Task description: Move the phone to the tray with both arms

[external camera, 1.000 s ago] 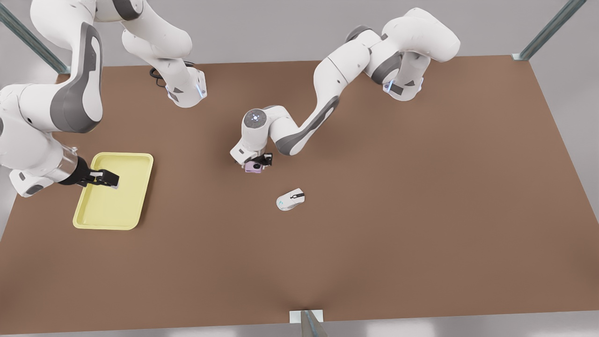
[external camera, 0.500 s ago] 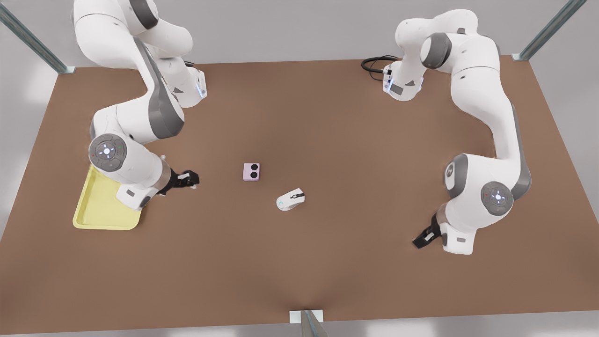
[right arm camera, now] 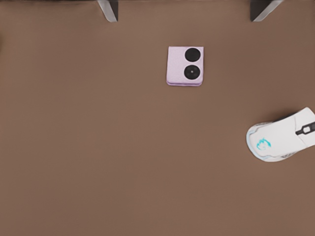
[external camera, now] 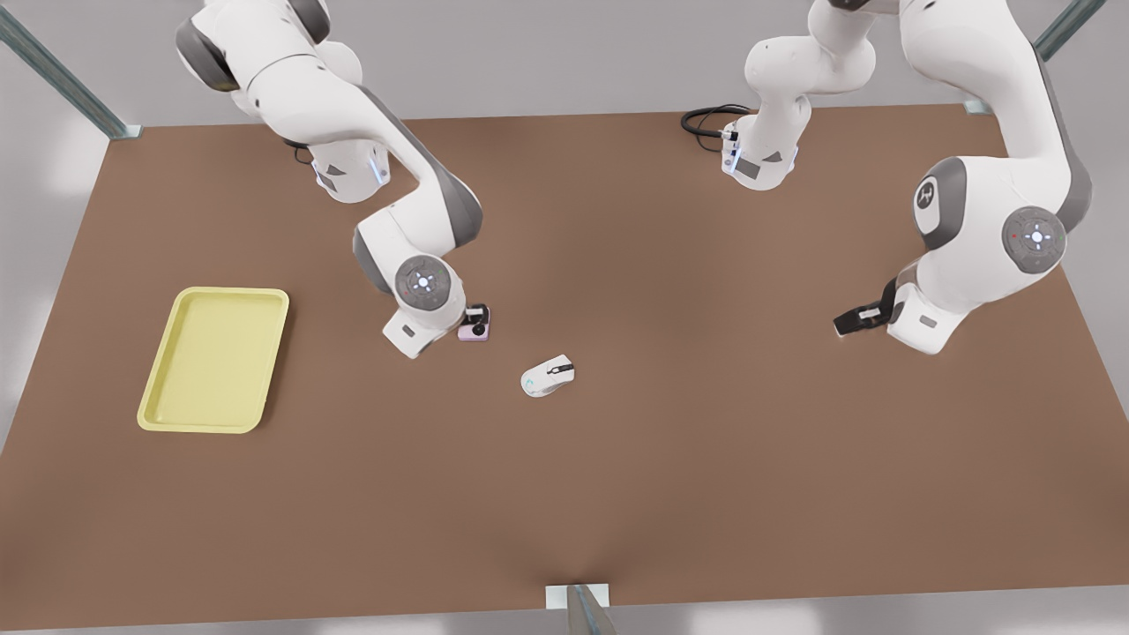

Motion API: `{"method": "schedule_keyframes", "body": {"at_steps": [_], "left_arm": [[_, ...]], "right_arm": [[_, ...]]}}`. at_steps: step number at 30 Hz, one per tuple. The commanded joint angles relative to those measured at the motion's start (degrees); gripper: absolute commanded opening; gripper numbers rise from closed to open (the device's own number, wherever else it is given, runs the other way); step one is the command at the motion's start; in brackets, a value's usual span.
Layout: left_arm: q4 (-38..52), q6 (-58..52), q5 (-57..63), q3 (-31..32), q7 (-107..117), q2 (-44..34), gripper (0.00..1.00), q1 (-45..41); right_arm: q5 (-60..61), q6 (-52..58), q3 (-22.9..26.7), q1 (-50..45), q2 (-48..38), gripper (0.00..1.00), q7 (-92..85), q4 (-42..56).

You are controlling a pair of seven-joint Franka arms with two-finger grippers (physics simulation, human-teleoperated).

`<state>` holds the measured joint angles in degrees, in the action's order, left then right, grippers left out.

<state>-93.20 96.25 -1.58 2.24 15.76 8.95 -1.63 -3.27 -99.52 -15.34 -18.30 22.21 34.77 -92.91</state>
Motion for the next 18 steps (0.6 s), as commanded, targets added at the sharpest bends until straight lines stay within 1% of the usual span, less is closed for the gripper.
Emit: {"method": "schedule_keyframes", "body": {"at_steps": [1,3,6,8,10,13,14,16,17,18], "left_arm": [[0.04,-1.68,-0.01,0.30,-19.36,-1.12,1.00,-0.21],[0.39,-2.12,0.26,0.13,-19.45,-1.91,1.00,-0.21],[0.92,-1.16,-0.01,0.22,-19.19,-1.12,1.00,-0.21],[1.00,-1.07,-0.27,0.39,-17.69,-1.48,1.00,-0.56],[1.09,-0.11,-0.18,0.48,-17.69,-1.30,1.00,-0.74],[1.00,0.16,0.17,0.39,-17.69,-1.65,1.00,-0.65],[1.00,0.42,0.26,0.30,-17.69,-1.21,1.00,-0.74],[1.00,0.43,0.17,0.13,-17.61,-1.65,1.00,-0.65],[1.00,-0.19,0.17,-0.14,-17.61,-1.83,1.00,-0.65],[1.00,-0.19,0.08,-0.05,-17.61,-1.83,1.00,-0.74]], "right_arm": [[0.02,-4.72,-0.04,-0.33,-0.14,1.00,45.12,-1.21],[0.02,-6.04,-0.04,0.02,0.03,1.00,44.86,-2.36],[1.24,-6.92,0.05,1.43,0.21,1.00,31.07,-3.59],[5.11,-10.69,0.05,3.45,-0.93,1.00,25.97,-6.57],[7.75,-17.90,0.05,3.97,-4.45,1.00,15.52,-14.22],[7.75,-20.27,0.05,5.73,-3.84,1.00,-8.31,-15.28],[7.75,-23.79,0.05,5.29,-3.92,1.00,-12.96,-17.47],[7.66,-25.19,0.05,4.85,-3.13,1.00,-16.84,-17.56],[7.05,-25.73,-0.04,4.68,-2.17,1.00,-21.58,-17.39],[4.86,-25.73,-0.04,4.68,-1.73,1.00,-23.69,-17.21]]}}
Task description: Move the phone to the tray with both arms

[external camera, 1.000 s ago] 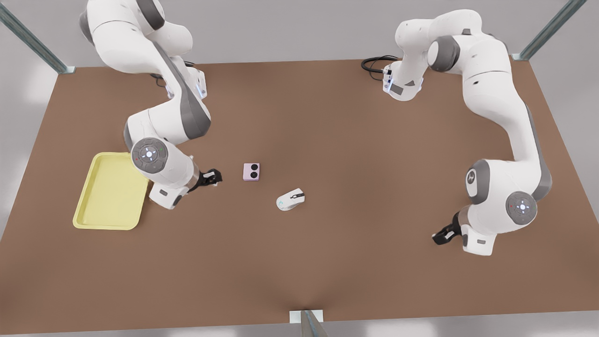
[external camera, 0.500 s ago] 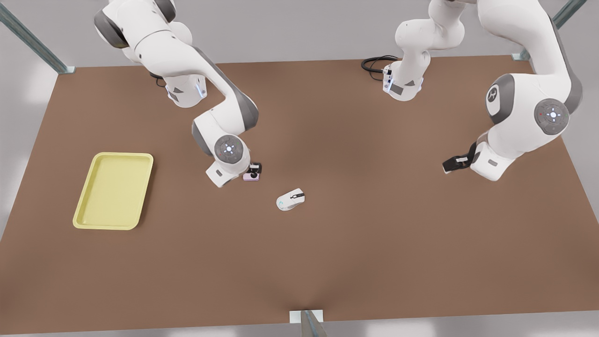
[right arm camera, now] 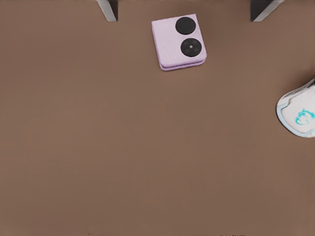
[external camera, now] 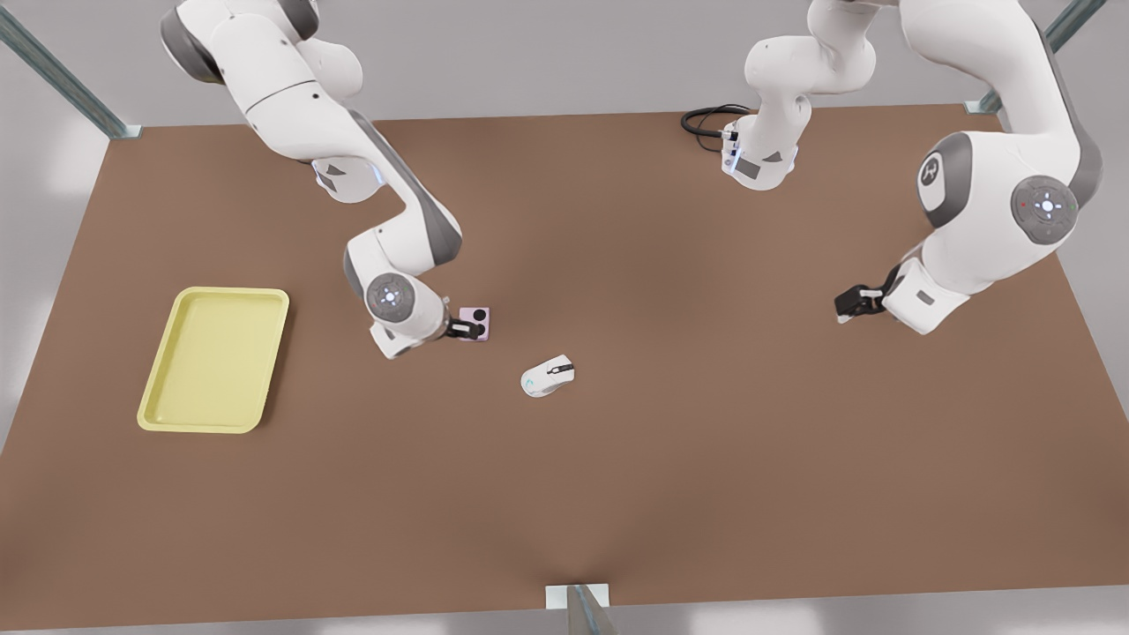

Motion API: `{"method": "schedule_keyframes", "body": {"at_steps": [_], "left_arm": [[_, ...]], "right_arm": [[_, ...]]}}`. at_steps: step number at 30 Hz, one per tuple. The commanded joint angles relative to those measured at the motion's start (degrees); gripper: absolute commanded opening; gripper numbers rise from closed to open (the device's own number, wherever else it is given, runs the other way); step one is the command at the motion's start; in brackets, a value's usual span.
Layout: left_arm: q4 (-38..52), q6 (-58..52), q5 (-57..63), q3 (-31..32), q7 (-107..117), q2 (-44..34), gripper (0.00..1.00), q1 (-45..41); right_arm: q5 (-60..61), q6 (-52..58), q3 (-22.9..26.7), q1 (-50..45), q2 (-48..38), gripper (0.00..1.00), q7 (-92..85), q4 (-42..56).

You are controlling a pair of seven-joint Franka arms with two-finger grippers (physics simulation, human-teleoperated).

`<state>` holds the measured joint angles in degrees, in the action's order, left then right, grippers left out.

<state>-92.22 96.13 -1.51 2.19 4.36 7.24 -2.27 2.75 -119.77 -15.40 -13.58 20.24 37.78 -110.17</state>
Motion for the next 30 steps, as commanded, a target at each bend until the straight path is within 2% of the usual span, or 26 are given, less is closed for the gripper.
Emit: {"method": "schedule_keyframes", "body": {"at_steps": [1,5,10,11,12,16,23,30], "left_arm": [[0.03,0.11,0.01,-0.08,-6.29,-0.12,1.00,-0.01],[0.03,-0.24,-0.07,0.00,-6.20,-0.29,1.00,-0.01],[-0.06,-0.42,-0.07,0.53,-5.15,-0.91,1.00,-0.10],[-0.06,-0.60,-0.07,0.53,-5.15,-1.08,1.00,-0.10],[-0.15,-0.60,-0.07,0.53,-5.15,-1.08,1.00,-0.10],[-0.15,-0.51,-0.07,0.53,-4.97,-0.82,1.00,-0.10],[-0.32,-0.51,-0.07,0.62,-4.97,-0.82,1.00,-0.10],[-0.41,-0.60,0.01,0.53,-4.88,-0.56,1.00,-0.01]], "right_arm": [[-3.54,-5.47,-0.24,-0.74,0.67,1.00,-26.79,0.13],[-8.63,-5.91,-0.24,-5.31,0.85,1.00,-26.88,-1.27],[-10.83,-11.63,-0.24,-4.79,-0.56,1.00,-19.86,-9.09],[-10.48,-13.02,-0.24,-4.70,-0.38,1.00,-19.06,-9.36],[-9.78,-20.15,-0.16,-4.61,-0.29,1.00,-13.88,-12.53],[-2.49,-25.69,-0.16,-4.61,-0.20,1.00,-12.64,-14.19],[-0.29,-26.13,0.02,-5.23,-0.47,1.00,-7.19,-14.28],[-6.44,-25.16,2.04,-5.40,1.20,1.00,-2.27,-14.02]]}}
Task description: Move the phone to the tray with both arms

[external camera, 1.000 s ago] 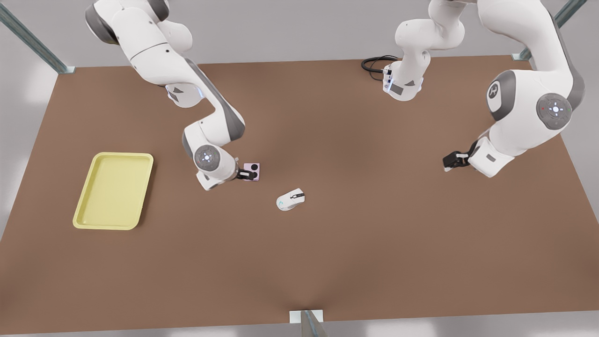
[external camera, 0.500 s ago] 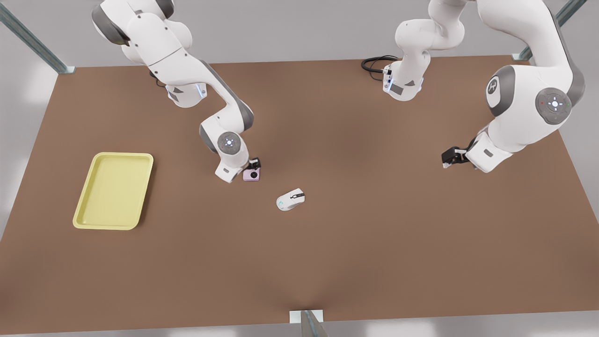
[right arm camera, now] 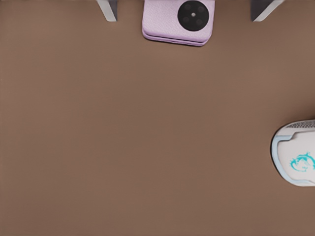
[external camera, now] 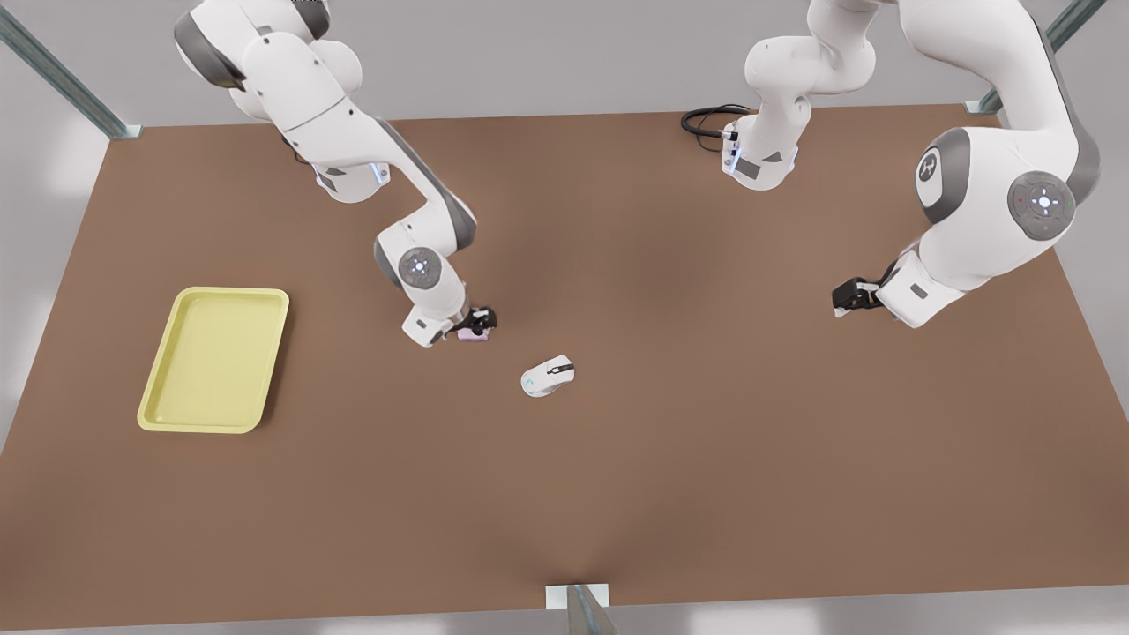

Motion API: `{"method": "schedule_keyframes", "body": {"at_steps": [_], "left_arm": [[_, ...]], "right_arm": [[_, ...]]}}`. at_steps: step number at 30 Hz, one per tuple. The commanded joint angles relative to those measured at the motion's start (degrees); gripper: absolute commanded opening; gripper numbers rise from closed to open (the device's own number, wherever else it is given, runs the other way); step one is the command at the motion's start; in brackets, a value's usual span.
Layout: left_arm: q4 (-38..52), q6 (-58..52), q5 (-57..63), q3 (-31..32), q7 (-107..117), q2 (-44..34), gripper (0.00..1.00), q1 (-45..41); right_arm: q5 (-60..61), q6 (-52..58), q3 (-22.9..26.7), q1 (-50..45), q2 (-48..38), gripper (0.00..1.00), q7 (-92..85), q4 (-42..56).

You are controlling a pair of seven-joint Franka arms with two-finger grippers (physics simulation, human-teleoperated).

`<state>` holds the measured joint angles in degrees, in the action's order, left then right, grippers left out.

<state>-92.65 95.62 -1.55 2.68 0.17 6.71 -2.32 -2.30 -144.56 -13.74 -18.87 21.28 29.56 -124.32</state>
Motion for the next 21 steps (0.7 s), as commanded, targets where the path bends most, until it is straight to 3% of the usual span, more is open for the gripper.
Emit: {"method": "schedule_keyframes", "body": {"at_steps": [1,21], "left_arm": [[0.02,-0.08,0.06,-0.04,-0.70,-0.03,1.00,-0.05],[0.02,-0.08,-0.03,0.93,0.89,-0.64,1.00,-0.05]], "right_arm": [[-4.01,-0.46,0.38,-0.03,0.34,1.00,7.52,0.13],[-6.40,-2.40,0.38,-3.63,2.01,1.00,21.33,-2.07]]}}
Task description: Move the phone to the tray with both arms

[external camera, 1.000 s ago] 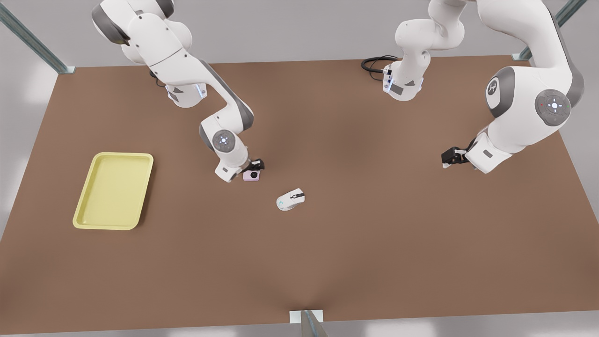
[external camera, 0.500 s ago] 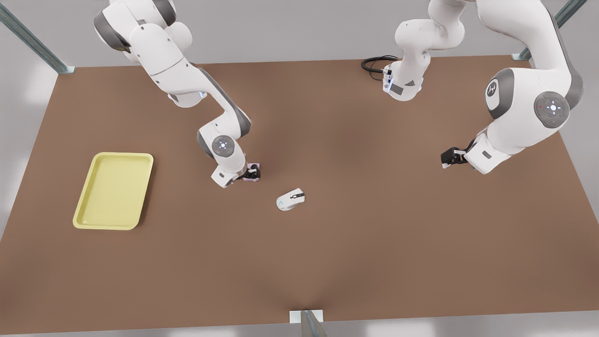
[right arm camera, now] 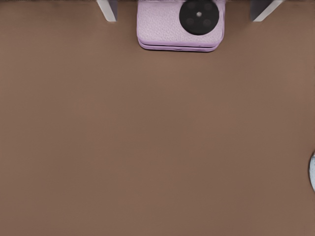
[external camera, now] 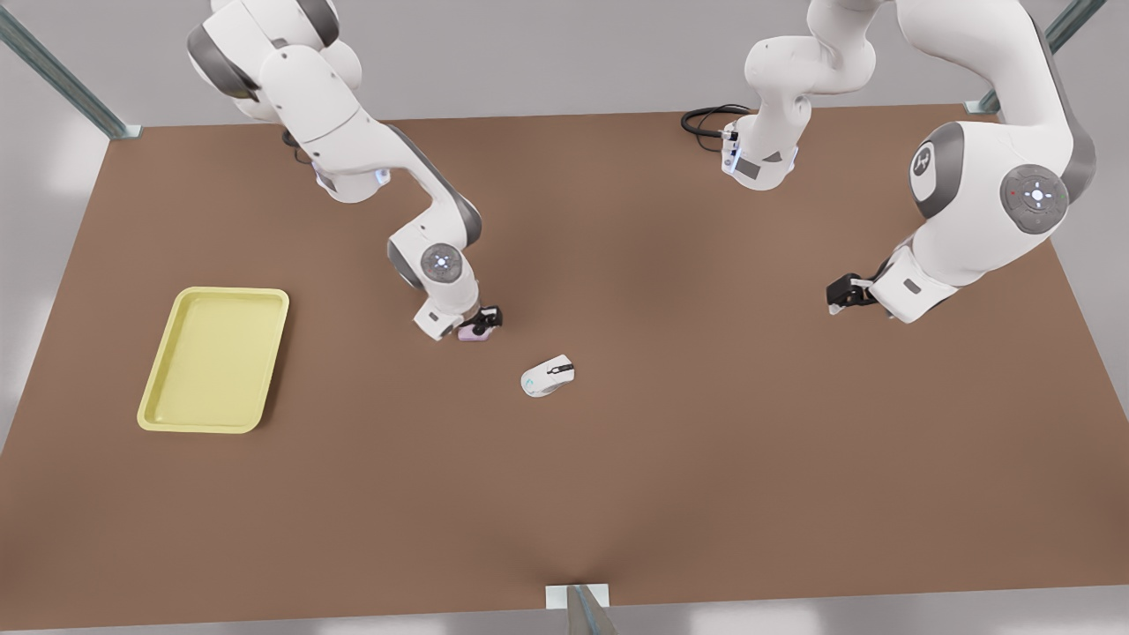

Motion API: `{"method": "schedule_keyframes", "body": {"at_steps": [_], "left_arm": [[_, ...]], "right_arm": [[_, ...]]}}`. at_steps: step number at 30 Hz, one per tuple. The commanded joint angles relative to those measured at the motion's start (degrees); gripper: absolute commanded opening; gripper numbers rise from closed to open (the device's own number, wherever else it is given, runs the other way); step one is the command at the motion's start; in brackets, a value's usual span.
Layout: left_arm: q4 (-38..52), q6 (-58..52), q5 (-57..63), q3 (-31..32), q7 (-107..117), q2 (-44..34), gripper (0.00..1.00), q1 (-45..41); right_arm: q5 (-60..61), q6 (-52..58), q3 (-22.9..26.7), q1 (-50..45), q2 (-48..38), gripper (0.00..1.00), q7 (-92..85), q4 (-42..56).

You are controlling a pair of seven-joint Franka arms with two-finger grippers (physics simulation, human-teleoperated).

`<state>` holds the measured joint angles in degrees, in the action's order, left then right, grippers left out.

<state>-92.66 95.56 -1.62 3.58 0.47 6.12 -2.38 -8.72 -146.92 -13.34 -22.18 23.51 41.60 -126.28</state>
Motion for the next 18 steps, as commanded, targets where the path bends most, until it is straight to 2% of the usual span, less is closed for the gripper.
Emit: {"method": "schedule_keyframes", "body": {"at_steps": [1,9,18], "left_arm": [[0.02,-0.03,0.04,0.02,0.59,-0.06,1.00,0.01],[0.55,-0.03,0.39,-0.77,1.20,-0.06,1.00,0.01],[0.29,-0.47,1.45,2.22,1.90,-0.58,1.00,0.01]], "right_arm": [[0.01,-0.03,-0.02,-0.32,-0.48,1.00,9.29,-0.72],[0.01,-4.16,0.60,0.38,0.40,1.00,11.75,-3.27],[-0.07,-3.99,0.16,-0.23,0.40,1.00,10.26,-3.44]]}}
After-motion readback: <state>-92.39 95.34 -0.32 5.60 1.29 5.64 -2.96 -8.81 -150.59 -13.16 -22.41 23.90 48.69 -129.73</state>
